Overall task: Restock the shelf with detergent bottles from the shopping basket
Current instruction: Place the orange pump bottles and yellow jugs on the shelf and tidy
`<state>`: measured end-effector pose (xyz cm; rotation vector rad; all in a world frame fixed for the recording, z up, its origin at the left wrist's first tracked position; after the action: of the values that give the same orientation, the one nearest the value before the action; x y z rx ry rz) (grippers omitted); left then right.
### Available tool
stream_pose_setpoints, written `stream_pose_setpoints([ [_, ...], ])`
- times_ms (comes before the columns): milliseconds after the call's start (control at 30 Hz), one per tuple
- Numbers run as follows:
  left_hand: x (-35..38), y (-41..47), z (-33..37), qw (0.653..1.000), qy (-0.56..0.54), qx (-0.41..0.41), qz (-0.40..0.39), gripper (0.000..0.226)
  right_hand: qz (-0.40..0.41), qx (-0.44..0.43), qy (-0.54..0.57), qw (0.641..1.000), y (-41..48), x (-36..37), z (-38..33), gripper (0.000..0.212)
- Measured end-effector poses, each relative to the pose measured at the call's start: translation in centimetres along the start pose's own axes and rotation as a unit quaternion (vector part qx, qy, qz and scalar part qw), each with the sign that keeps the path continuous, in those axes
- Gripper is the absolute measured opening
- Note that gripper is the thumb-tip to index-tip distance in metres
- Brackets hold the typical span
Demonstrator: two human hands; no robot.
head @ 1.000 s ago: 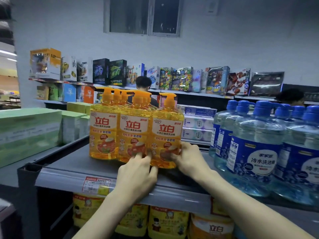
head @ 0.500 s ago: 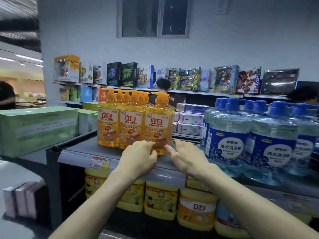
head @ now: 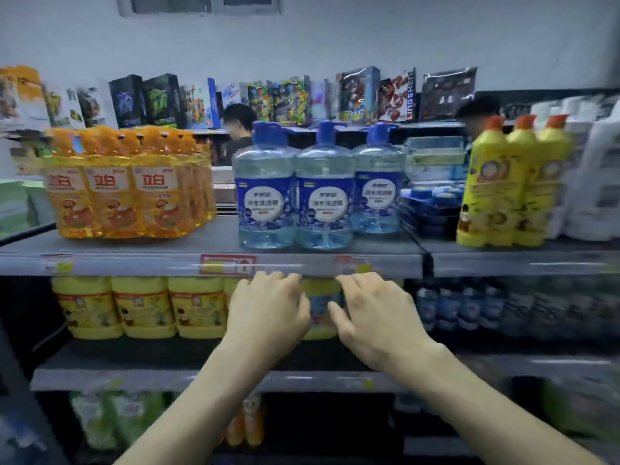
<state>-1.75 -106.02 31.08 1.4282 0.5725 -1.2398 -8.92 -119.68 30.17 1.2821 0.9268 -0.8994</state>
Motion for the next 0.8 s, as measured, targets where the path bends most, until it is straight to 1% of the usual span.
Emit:
stream_pose_setpoints([
  [67, 2.3, -2.3, 4.7, 0.999, -0.009, 0.03, -0.032, 0.041, -0.035, 0.036, -0.005, 0.999, -4.4, 0.8, 3.5, 0.053],
  [133, 5.1, -4.5, 9.2, 0.994, -0.024, 0.07, -0.081, 0.044, -0.064, 0.071, 0.003, 0.995, -8.6, 1.8, 6.9, 0.053],
  [300, 11.8, -9.2, 19.6, 0.968, -0.06, 0.139, -0.2, 0.045, -0.102, 0.184, 0.046, 0.976, -19.6, 4.9, 14.7, 0.055],
  [400, 15.4, -12.3, 25.4, 0.947, -0.057, 0.199, -0.246, 0.04, -0.132, 0.253, 0.056, 0.957, -26.1, 6.7, 18.1, 0.056],
  [500, 18.9, -15.6, 31.0, 0.923, -0.054, 0.256, -0.282, 0.038, -0.161, 0.318, 0.049, 0.933, -32.3, 8.5, 20.6, 0.052],
  [667, 23.4, -20.8, 40.3, 0.874, -0.062, 0.341, -0.34, 0.028, -0.21, 0.41, 0.019, 0.887, -41.0, 10.5, 24.3, 0.05],
  [800, 25.4, -23.7, 46.8, 0.832, -0.064, 0.398, -0.382, 0.021, -0.222, 0.482, 0.01, 0.847, -46.6, 11.0, 27.1, 0.055],
])
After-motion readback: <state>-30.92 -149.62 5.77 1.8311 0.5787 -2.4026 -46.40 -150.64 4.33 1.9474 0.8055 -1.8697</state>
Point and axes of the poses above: each hand's wrist, its own y-axis towards the middle knuckle, its own x-axis out of the palm, z = x × y, the point moved 5 cm from there along y, towards the middle knuckle, and after that the axes turned 14 degrees about -x, right-handed, at the moved point
